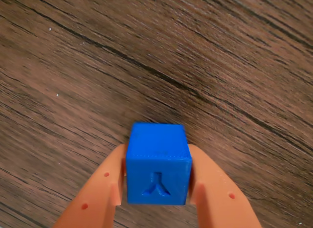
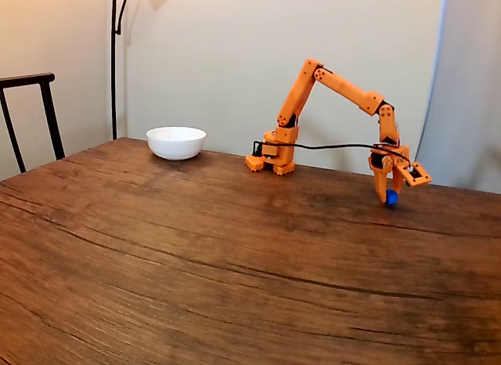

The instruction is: Grasp the cube and drop it in the bowl

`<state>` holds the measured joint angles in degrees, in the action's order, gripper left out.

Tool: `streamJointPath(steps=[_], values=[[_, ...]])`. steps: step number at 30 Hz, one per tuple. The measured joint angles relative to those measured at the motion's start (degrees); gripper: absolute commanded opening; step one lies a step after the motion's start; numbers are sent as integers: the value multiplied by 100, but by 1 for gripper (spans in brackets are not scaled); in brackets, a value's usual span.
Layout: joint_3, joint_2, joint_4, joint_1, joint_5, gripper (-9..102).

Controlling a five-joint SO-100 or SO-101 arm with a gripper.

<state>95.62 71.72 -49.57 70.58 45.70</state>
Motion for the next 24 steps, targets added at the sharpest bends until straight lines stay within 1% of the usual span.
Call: streamJointPath(steps=[3,10,12,15,21,24], values=[[0,0,0,0,0,5],[-9,-9,0,-35,0,5],[-211,0,-167,-123,167,5],[-562,70,-1055,-422,589,5],[-1644,615,-3182,-1257,1767,5],[-2030,765,-3920,-1644,2171,5]])
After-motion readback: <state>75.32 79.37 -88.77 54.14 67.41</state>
